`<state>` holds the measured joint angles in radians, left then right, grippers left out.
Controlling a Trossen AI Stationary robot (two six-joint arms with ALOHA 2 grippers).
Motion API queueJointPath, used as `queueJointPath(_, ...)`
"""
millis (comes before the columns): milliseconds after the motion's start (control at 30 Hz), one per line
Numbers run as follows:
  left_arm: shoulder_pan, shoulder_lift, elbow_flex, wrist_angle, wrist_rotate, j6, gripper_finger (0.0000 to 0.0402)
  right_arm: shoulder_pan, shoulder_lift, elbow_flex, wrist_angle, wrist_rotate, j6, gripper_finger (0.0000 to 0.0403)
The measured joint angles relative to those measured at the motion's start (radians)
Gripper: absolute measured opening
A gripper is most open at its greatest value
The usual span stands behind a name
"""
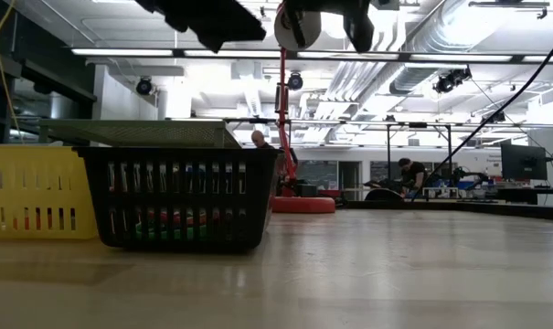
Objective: Pick & Place Office Desk Supplies
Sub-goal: Put the black spring keychain into the yellow bin
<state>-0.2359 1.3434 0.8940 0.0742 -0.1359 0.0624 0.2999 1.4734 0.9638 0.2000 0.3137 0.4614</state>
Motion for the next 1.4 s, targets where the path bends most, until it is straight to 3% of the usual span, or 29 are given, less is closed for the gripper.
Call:
queueJointPath(100, 0.0, 0.0, 0.0, 0.032, -0.007, 0.0, 0.0089, -0.026, 0.0, 0.0, 0.013, 0.0, -0.023, 0.0009)
queueJointPath(333, 0.001, 0.0, 0.0, 0.036, -0.131, -0.033, 0.0089, -0.048, 0.0, 0.0, 0.031, 0.004, -0.06, 0.0009)
queueJointPath(1000, 0.006, 0.0, 0.0, 0.12, -0.131, -0.032, 0.0089, -0.055, 0.0, 0.0, 0.129, 0.031, -0.127, 0.0009)
queueJointPath(1400, 0.008, 0.0, 0.0, 0.129, -0.184, -0.002, 0.0089, -0.054, 0.0, 0.0, 0.13, 0.028, -0.127, 0.0009)
